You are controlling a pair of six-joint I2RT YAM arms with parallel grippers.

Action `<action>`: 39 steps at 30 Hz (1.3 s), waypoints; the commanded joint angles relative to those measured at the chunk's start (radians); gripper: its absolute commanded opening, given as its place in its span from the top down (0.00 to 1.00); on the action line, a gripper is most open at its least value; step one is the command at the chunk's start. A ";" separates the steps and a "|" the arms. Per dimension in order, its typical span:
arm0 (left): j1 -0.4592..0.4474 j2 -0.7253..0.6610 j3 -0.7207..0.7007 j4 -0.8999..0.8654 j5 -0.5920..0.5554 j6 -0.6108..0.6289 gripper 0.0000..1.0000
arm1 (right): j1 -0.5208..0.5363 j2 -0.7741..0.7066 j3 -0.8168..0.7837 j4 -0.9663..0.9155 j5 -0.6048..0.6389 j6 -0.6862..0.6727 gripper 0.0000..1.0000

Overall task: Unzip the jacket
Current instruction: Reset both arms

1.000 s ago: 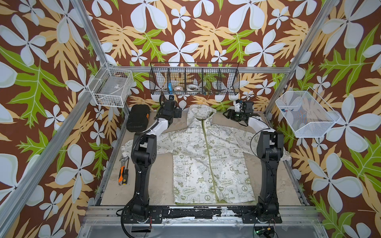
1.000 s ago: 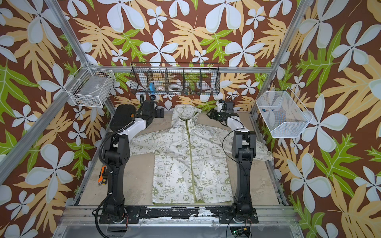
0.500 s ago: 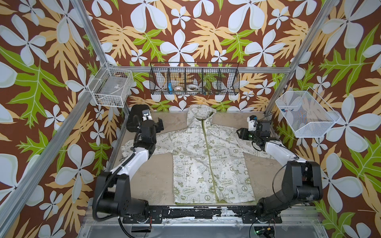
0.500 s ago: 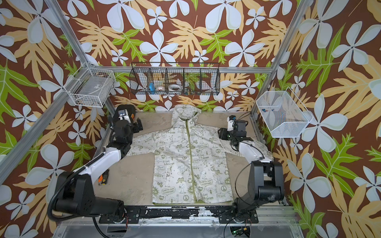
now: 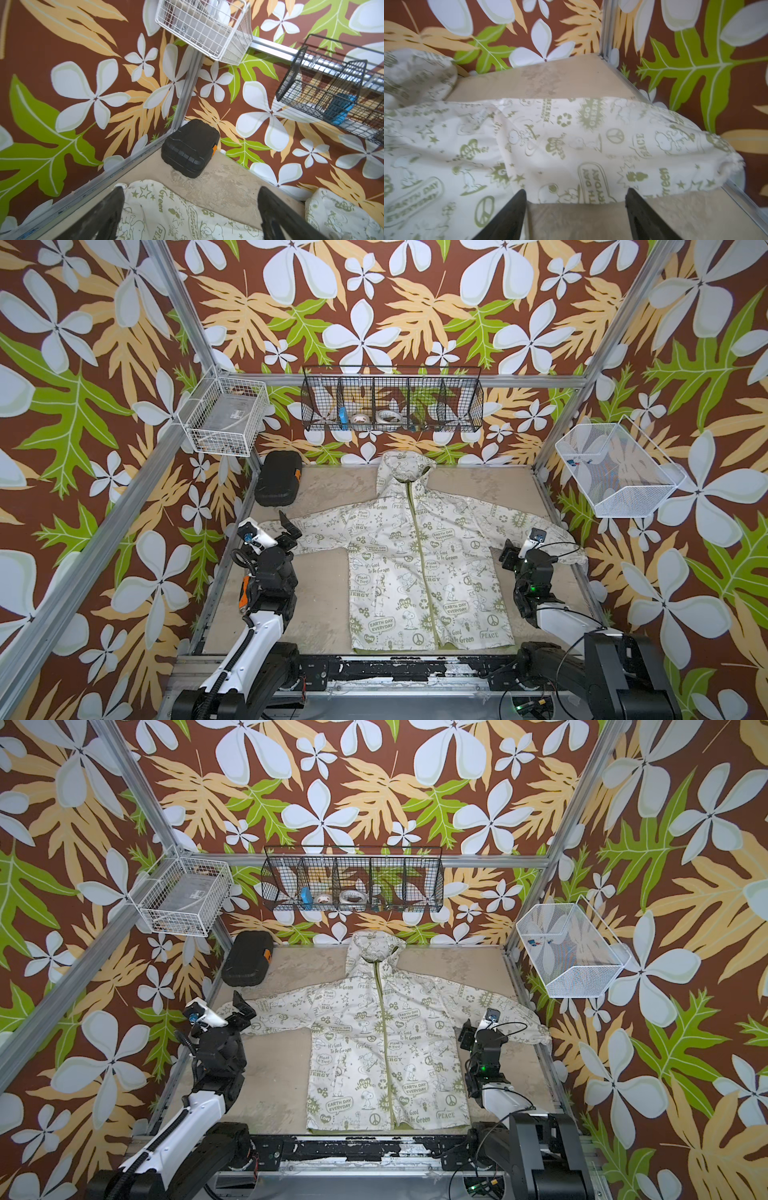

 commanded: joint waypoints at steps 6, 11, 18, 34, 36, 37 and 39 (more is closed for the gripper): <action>0.001 0.010 -0.028 0.019 -0.177 -0.032 0.00 | 0.007 0.162 0.067 0.256 0.008 -0.069 0.31; 0.002 0.060 -0.057 0.028 -0.206 -0.047 0.00 | 0.078 0.302 0.018 0.505 -0.017 -0.193 0.31; 0.001 0.236 -0.100 0.131 -0.161 -0.089 0.00 | 0.078 0.313 0.003 0.541 -0.033 -0.201 0.26; -0.041 0.589 -0.140 0.607 0.271 0.237 0.05 | 0.078 0.308 0.002 0.534 -0.033 -0.199 0.00; -0.046 0.573 -0.132 0.563 0.258 0.221 0.08 | 0.078 0.308 0.003 0.535 -0.034 -0.199 0.00; -0.046 0.560 -0.130 0.560 0.250 0.216 0.06 | 0.078 0.307 0.003 0.534 -0.034 -0.199 0.00; -0.048 0.596 -0.146 0.639 0.231 0.235 0.00 | 0.078 0.306 0.003 0.533 -0.034 -0.199 0.00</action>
